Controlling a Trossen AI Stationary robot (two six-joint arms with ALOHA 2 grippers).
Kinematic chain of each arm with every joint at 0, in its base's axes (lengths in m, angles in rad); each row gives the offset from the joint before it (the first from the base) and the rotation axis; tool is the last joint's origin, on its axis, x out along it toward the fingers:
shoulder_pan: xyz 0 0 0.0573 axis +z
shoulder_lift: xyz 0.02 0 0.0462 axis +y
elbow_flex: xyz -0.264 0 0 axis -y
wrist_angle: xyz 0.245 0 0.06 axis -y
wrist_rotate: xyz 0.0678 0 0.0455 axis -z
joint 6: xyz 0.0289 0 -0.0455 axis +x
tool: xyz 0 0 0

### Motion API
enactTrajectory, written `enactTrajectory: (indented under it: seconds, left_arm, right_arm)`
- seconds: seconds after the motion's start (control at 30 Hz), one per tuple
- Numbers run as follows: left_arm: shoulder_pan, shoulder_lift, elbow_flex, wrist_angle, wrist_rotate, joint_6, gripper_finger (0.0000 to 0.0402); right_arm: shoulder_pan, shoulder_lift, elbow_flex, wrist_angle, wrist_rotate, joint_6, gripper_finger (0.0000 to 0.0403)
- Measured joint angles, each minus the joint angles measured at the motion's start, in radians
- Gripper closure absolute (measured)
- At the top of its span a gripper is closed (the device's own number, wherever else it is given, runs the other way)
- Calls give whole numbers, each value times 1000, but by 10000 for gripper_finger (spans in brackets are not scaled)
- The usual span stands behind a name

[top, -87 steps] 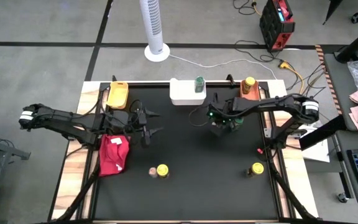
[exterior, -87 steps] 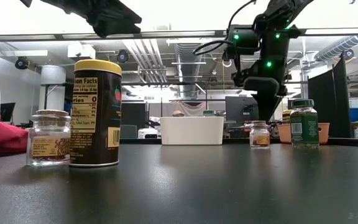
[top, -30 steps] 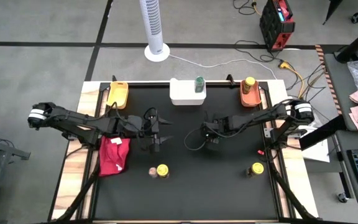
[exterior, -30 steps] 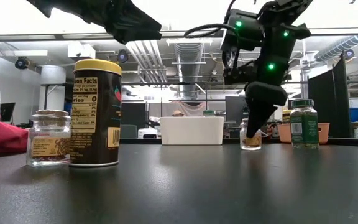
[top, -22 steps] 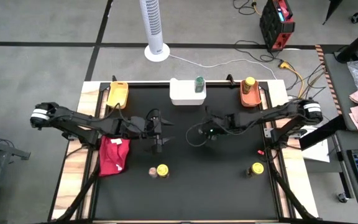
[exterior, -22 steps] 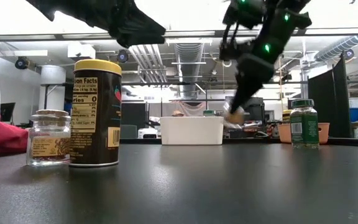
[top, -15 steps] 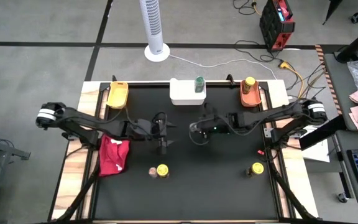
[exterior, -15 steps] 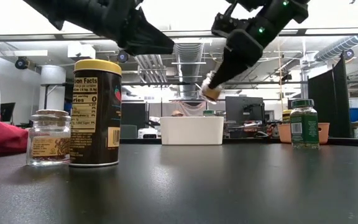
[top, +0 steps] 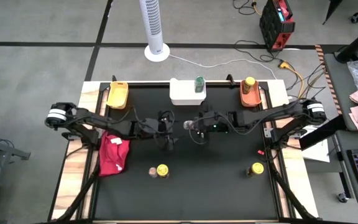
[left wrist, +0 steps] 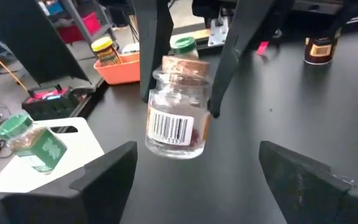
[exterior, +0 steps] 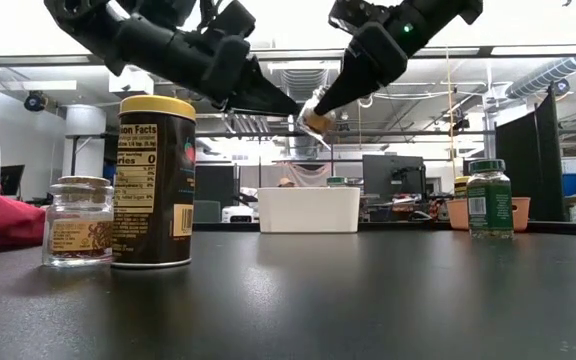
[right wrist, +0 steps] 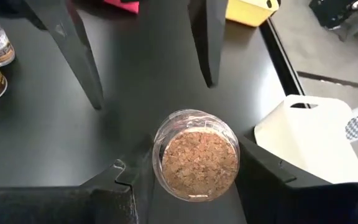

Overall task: Sort spices by type
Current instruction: Put the top transparent spice bottle into the yellow bin

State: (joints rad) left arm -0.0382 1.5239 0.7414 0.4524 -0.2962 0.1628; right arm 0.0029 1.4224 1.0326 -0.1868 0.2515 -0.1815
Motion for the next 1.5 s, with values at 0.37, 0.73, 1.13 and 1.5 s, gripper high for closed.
enactTrajectory:
  seconds: [0.37, 0.73, 1.13, 1.5]
  left_arm:
    - [36, 70, 0, 92, 4, 21, 77]
    - [41, 95, 0, 199, 53, 43, 89]
    - [43, 95, 0, 198, 56, 47, 234]
    - [42, 95, 0, 210, 51, 47, 252]
  right_arm:
    - [6, 0, 30, 1, -27, -16, 237]
    - [6, 0, 30, -10, -27, -1, 237]
    - [6, 0, 30, -13, -53, 6, 237]
    - [6, 0, 30, -9, -53, 49, 124]
